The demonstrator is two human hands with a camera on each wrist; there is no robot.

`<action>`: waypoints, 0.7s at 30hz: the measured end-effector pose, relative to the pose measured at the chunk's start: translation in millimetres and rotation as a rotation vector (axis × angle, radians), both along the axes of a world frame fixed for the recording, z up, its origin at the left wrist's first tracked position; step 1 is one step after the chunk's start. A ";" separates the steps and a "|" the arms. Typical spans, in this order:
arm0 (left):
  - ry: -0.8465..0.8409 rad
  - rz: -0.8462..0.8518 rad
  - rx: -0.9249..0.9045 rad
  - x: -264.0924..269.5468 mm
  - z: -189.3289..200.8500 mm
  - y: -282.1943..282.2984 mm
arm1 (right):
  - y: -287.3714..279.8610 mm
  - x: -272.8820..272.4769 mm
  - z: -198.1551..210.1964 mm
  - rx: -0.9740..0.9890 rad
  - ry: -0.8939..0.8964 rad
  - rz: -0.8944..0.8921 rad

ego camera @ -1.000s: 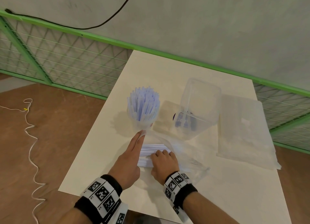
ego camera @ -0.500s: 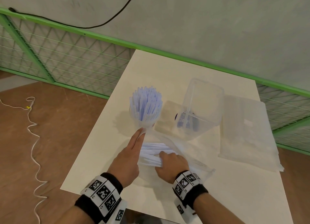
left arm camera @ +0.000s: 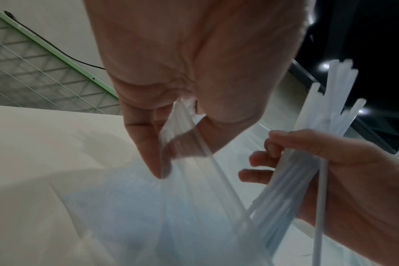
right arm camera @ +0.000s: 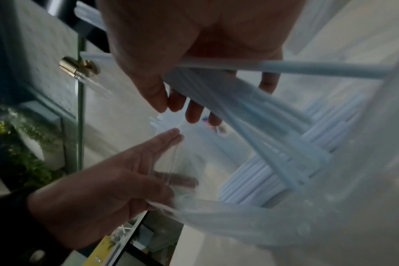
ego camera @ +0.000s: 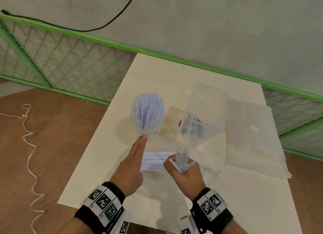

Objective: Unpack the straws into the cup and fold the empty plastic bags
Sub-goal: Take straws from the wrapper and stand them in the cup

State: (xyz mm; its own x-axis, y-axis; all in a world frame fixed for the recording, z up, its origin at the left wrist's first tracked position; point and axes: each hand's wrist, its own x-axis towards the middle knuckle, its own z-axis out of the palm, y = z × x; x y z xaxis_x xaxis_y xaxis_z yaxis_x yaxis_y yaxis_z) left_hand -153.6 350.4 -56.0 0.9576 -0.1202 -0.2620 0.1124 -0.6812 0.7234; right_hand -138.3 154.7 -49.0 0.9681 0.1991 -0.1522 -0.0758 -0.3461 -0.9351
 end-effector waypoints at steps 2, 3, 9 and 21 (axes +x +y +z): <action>0.004 0.001 -0.013 1.1 0.2 -1.9 | 0.7 -2.4 1.3 0.060 0.056 -0.027; 0.005 0.004 -0.017 0.9 0.2 -1.0 | 2.1 -3.0 0.5 0.067 0.065 -0.042; 0.013 0.006 -0.030 2.1 -0.7 -0.7 | 2.1 -0.5 -4.1 0.108 0.025 -0.140; 0.060 0.009 -0.017 4.5 0.0 -1.8 | -21.8 9.7 3.6 -0.231 -0.039 -0.073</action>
